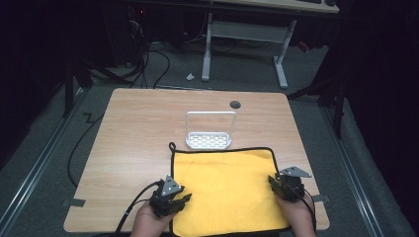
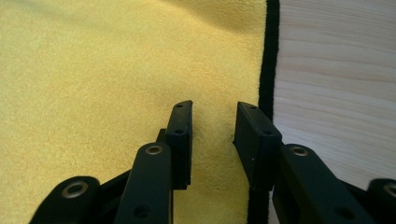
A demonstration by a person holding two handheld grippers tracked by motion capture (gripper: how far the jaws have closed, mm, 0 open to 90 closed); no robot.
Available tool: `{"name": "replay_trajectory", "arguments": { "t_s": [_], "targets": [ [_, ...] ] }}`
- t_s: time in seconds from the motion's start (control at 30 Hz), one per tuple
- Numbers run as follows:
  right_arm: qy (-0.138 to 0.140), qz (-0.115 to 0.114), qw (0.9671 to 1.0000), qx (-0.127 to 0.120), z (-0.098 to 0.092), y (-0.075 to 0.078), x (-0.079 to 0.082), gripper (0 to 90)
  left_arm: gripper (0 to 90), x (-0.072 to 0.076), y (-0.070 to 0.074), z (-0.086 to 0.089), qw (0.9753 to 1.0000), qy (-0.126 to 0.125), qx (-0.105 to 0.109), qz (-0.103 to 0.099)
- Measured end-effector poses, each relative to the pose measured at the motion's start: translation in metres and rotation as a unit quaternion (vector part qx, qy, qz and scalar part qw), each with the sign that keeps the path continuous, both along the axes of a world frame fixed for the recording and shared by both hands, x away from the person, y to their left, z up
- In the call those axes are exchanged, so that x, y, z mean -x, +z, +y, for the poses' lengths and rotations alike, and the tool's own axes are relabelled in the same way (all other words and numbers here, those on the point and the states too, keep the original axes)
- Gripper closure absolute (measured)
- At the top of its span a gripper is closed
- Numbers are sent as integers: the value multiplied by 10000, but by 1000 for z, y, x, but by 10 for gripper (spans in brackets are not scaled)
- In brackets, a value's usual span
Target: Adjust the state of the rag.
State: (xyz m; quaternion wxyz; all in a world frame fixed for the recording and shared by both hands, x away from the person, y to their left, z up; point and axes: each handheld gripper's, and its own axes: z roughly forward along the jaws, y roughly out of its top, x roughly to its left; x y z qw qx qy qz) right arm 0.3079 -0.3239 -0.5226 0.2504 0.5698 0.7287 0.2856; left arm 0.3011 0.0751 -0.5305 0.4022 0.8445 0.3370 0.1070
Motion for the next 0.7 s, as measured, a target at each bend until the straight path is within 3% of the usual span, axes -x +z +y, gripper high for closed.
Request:
{"name": "replay_trajectory", "arguments": {
  "t_s": [0.17,0.2,0.33,0.4,0.43,0.5,0.53,0.57,0.6,0.67,0.7],
  "targets": [
    [-37,-69,10000,49,-1,1,3,634,596,-3,0,3,9999,31,114,75],
    [10,-276,9996,19,5,6,8,619,591,-5,2,9,9998,132,150,-17],
    [221,-534,9983,14,19,16,15,601,567,-13,6,22,9986,410,340,-77],
    [380,-669,9970,-30,33,22,21,601,559,-23,10,32,9969,602,514,-29],
    [619,-754,9952,-35,52,25,27,599,544,-29,12,38,9957,720,576,-55],
    [726,-758,9945,-61,59,26,29,599,535,-38,13,43,9947,863,559,-89],
    [1047,-722,9918,-94,80,26,35,597,521,-47,13,46,9935,962,609,-73],
    [1047,-722,9918,-94,80,26,35,597,513,-47,13,46,9935,962,609,-73],
    [1299,-711,9889,-115,99,24,41,587,504,-56,13,47,9932,1017,564,-50],
    [1389,-716,9877,-113,106,24,43,578,497,-62,12,47,9930,1047,545,-34],
    [1603,-590,9850,-236,122,21,47,581,489,-68,11,46,9932,1047,511,-19]
  ]
}}
